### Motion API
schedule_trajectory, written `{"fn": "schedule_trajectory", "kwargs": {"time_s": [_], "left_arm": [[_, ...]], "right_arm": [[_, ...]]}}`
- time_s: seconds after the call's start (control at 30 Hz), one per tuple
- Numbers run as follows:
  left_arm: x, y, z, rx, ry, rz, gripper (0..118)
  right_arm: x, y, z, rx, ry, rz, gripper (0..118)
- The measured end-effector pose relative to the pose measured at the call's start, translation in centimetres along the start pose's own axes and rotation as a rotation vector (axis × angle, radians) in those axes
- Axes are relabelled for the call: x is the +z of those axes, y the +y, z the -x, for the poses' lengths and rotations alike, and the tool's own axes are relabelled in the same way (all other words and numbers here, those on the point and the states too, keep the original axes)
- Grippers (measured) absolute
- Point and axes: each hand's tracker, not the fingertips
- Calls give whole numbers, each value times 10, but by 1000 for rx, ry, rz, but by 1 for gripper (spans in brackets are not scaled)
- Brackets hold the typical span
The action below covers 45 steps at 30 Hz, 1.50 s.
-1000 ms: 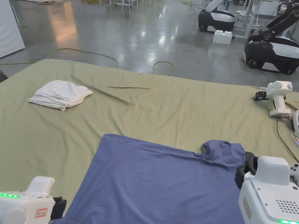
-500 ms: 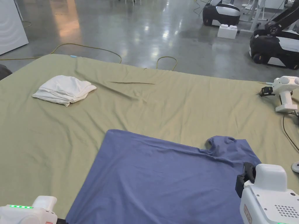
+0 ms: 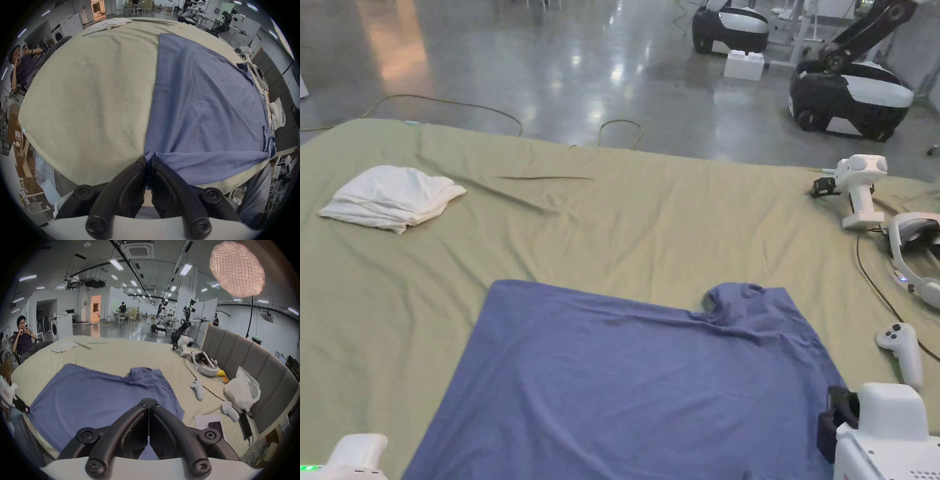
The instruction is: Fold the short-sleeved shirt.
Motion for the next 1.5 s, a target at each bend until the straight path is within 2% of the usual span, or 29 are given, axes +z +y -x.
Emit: {"fn": "schedule_trajectory", "kwargs": {"time_s": [0.07,0.1,0.13,0.17,0.3,0.5,0.57,0.63,0.67,0.83,0.93,1.2,1.27,1.5], "left_arm": [[6,-2,2,1,-7,-20,7],[8,-3,4,10,-14,-26,7],[9,-3,7,20,-28,-38,7],[10,-3,9,33,-33,-45,7],[13,-3,10,47,-37,-51,7],[12,-3,7,44,-28,-48,7],[13,-3,4,38,-23,-48,7],[13,-3,4,35,-22,-46,7],[15,-4,1,35,-22,-46,7],[15,-6,-2,36,-25,-46,7],[15,-6,-1,29,-24,-53,7],[37,13,-1,35,-56,-175,7],[42,23,-3,29,-62,-214,7],[39,85,-14,29,-73,-301,7]], "right_arm": [[4,-9,-16,-8,0,79,27],[6,-16,-24,-22,8,128,41],[8,-23,-32,-40,16,178,50],[8,-31,-37,-45,9,233,53],[11,-65,-53,-74,7,427,54],[6,-109,-53,-39,27,622,54],[-2,-119,-52,-37,38,672,49],[-10,-127,-49,-34,33,684,30],[-15,-130,-48,-32,28,692,25],[-22,-136,-47,-63,43,685,7],[-16,-132,-47,-17,49,668,4],[7,-81,-70,-106,49,472,4],[5,-66,-75,-107,48,425,4],[-46,-16,-74,-129,43,354,4]]}}
